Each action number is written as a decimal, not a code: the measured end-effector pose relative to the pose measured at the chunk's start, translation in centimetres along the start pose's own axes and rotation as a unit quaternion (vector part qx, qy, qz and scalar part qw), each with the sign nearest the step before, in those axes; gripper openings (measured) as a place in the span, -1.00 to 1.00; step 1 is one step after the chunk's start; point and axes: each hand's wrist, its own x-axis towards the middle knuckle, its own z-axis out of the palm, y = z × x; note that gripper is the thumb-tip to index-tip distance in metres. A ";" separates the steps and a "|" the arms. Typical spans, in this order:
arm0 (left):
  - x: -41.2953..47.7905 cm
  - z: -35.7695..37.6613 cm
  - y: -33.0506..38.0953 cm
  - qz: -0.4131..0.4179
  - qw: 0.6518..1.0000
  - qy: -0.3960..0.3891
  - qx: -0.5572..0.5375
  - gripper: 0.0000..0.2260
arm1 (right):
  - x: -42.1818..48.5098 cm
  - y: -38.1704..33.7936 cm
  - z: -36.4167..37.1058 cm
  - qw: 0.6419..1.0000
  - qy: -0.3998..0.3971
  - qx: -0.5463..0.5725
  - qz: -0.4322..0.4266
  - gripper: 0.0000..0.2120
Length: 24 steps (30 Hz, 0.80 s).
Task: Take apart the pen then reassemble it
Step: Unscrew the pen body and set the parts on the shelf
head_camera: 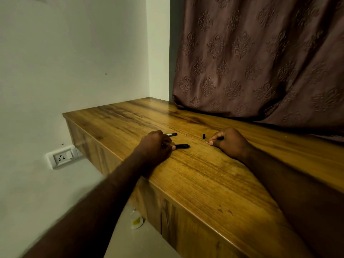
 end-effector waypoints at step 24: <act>0.4 0.4 0.0 0.027 0.999 0.035 0.012 -0.71 | -0.9 -3.1 2.5 0.994 -0.034 -0.062 -0.089 -0.60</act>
